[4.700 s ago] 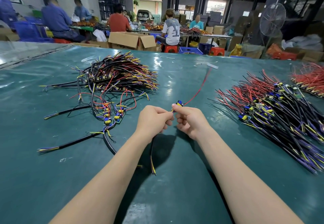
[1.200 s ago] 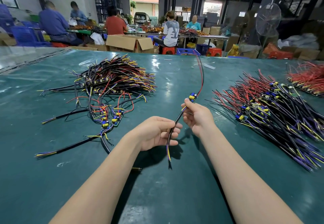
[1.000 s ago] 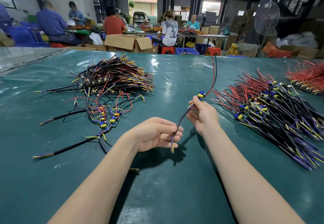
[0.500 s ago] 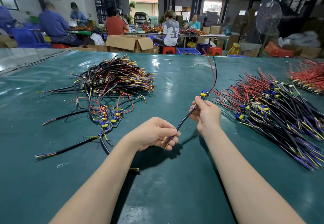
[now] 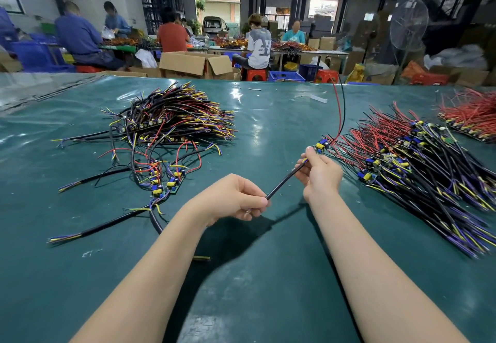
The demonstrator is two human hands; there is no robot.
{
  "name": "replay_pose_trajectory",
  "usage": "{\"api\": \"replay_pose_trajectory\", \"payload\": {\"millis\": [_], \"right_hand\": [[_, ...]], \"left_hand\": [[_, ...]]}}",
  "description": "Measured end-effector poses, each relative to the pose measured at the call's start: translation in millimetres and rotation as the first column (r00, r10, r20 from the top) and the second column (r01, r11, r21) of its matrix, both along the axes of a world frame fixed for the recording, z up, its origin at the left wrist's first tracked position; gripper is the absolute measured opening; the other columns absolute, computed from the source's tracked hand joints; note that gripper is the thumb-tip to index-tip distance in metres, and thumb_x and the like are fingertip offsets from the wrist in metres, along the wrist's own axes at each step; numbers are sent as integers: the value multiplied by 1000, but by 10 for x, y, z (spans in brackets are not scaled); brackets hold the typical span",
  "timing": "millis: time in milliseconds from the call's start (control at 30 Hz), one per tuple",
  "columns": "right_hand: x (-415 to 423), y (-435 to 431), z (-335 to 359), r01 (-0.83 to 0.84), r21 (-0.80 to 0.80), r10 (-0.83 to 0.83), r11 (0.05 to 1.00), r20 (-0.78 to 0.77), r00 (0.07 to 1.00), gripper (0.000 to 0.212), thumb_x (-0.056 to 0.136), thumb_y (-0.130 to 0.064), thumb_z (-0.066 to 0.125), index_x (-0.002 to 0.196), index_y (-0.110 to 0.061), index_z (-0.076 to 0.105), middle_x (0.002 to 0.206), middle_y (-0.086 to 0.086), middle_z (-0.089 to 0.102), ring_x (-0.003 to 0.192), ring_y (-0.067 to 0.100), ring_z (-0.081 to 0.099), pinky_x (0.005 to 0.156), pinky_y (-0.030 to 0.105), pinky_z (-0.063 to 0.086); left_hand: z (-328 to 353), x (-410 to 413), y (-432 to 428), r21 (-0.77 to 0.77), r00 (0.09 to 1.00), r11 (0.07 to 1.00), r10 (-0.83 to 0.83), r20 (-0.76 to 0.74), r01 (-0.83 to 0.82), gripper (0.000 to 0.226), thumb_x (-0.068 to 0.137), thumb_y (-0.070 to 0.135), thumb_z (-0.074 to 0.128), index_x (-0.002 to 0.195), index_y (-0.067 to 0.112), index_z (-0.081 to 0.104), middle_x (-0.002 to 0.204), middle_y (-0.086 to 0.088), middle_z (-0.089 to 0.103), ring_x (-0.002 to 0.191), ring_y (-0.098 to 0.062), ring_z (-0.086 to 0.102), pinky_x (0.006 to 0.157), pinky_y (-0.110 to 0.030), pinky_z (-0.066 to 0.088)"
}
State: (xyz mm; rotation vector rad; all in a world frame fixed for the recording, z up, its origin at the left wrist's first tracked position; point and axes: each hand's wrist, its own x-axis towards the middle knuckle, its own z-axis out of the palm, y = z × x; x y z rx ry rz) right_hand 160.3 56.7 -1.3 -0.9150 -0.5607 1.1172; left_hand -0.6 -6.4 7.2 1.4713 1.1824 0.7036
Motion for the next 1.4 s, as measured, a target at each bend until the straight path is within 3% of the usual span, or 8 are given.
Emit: {"api": "replay_pose_trajectory", "payload": {"millis": [233,500,767,867,967,1100,1267,1400], "right_hand": [[41,15,-23,46,-55,-48,997,-40,998,31,92,-10,54,61,-10,49,33,-7,50,32,3,49,35,14,42],[81,27,-64,74,-96,-80,993,-58,995,31,91,-8,55,61,-7,50,32,-6,50,32,3,49,36,16,45],[43,25,-53,68,-80,-71,994,-25,997,31,91,-9,56,60,-8,51,33,-7,49,32,3,48,35,15,43],[60,23,-47,89,-101,-91,991,-23,996,31,90,-8,56,60,-7,51,33,-5,50,31,4,50,35,16,44],[40,-3,-43,92,-90,-91,992,12,996,32,90,-8,56,59,-7,50,41,1,52,30,5,51,35,17,45],[-98,-57,84,74,112,-97,991,218,971,32,88,-6,58,56,-8,54,42,-1,52,32,4,51,35,17,45],[-108,-85,169,-4,183,-33,983,197,980,29,89,-9,58,61,-9,56,36,-6,53,33,4,50,36,17,44],[-31,-43,95,-34,95,20,995,152,988,28,90,-9,57,62,-9,54,36,-7,53,34,3,52,37,16,45]], "left_hand": [[-55,27,49,302,937,952,149,-316,-50,26,87,18,59,61,18,58,50,10,56,40,-1,47,41,-14,38],[-71,58,40,274,957,961,66,-283,15,26,91,9,47,71,18,60,48,9,62,42,-5,59,44,-16,46],[-108,-28,98,390,908,915,245,-341,-101,23,81,18,64,59,24,70,57,4,67,57,-13,61,64,-26,53],[-100,-12,90,453,854,880,340,-395,-141,30,81,24,62,52,29,63,55,7,63,51,-9,53,63,-25,47],[-97,-8,82,496,761,850,439,-478,-178,27,81,25,59,54,23,64,64,-2,68,61,-18,57,62,-25,44],[-102,-8,105,434,689,874,453,-565,-218,20,77,20,59,64,10,70,73,-11,69,79,-28,63,64,-27,45],[-67,-126,104,367,809,923,299,-507,-111,20,78,24,64,63,15,73,65,0,70,59,-12,56,60,-24,42],[-7,-134,63,174,966,984,77,-248,-34,25,83,13,63,59,15,69,59,2,64,57,-9,54,64,-20,48]]}}
